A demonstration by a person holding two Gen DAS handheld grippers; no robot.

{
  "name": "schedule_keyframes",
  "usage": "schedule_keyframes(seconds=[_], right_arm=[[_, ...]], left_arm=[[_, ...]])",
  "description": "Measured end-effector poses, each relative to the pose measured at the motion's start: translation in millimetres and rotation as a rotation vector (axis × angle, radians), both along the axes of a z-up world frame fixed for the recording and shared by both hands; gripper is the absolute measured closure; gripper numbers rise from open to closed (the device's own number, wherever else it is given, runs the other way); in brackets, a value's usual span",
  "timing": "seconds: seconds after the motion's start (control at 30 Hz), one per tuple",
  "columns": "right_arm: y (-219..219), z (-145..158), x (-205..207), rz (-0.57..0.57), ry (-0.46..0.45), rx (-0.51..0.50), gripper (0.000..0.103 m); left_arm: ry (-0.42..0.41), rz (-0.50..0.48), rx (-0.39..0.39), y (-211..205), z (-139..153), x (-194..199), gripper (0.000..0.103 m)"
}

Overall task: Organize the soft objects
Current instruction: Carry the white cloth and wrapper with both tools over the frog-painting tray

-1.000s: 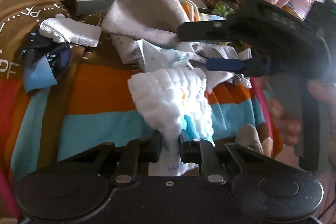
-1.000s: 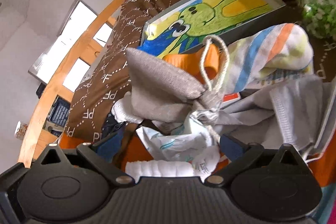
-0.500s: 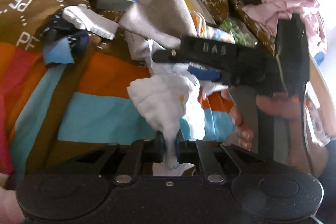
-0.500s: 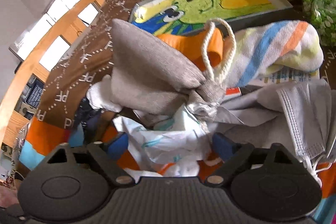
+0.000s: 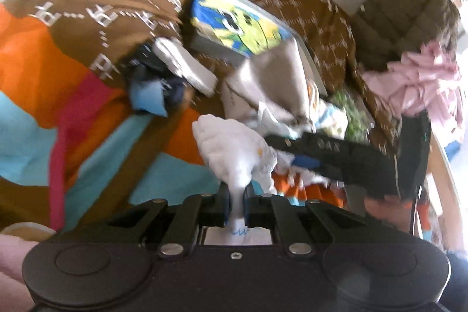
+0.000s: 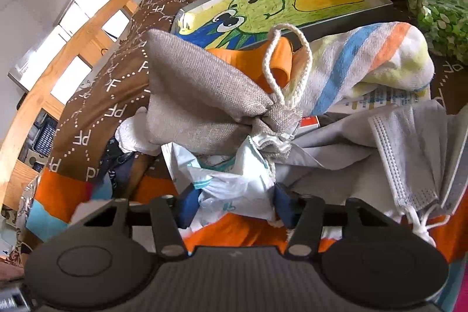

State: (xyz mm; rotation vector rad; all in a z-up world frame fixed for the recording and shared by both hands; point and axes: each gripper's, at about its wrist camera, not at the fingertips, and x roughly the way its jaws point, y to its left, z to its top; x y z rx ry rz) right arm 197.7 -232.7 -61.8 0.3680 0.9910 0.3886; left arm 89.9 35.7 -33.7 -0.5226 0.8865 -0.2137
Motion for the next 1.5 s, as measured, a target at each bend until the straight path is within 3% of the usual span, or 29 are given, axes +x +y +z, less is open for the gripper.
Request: schedule_keyframes(seconds=[0.17, 0.3, 0.6, 0.77, 0.87, 1.0, 1.23, 1.5], right_arm=[[-8, 6, -8, -0.013, 0.006, 0.029, 0.046], [-13, 17, -20, -0.004, -0.016, 0.065, 0.045], [-25, 51, -42, -0.022, -0.251, 0.153, 0.043], [-11, 66, -32, -0.032, -0.413, 0.06, 0.042], [-1, 71, -16, -0.049, -0.459, 0.007, 0.042], [10, 70, 20, -0.108, -0.486, 0.015, 0.042], [27, 56, 86, -0.192, -0.482, 0.035, 0.041], [40, 27, 132, -0.199, -0.42, -0.019, 0.042]], left_arm=[[-0.054, 0.04, -0.012, 12, 9, -4, 0.095], [-0.149, 0.028, 0.03, 8, 24, -7, 0.095], [-0.314, -0.071, 0.121, -1, 69, 13, 0.095], [-0.415, -0.131, 0.216, -8, 94, 49, 0.095], [-0.448, -0.135, 0.253, -10, 100, 81, 0.094], [-0.513, -0.094, 0.285, -7, 91, 127, 0.094], [-0.546, -0.068, 0.219, 7, 60, 194, 0.094], [-0.486, -0.066, 0.166, 21, 20, 244, 0.094]])
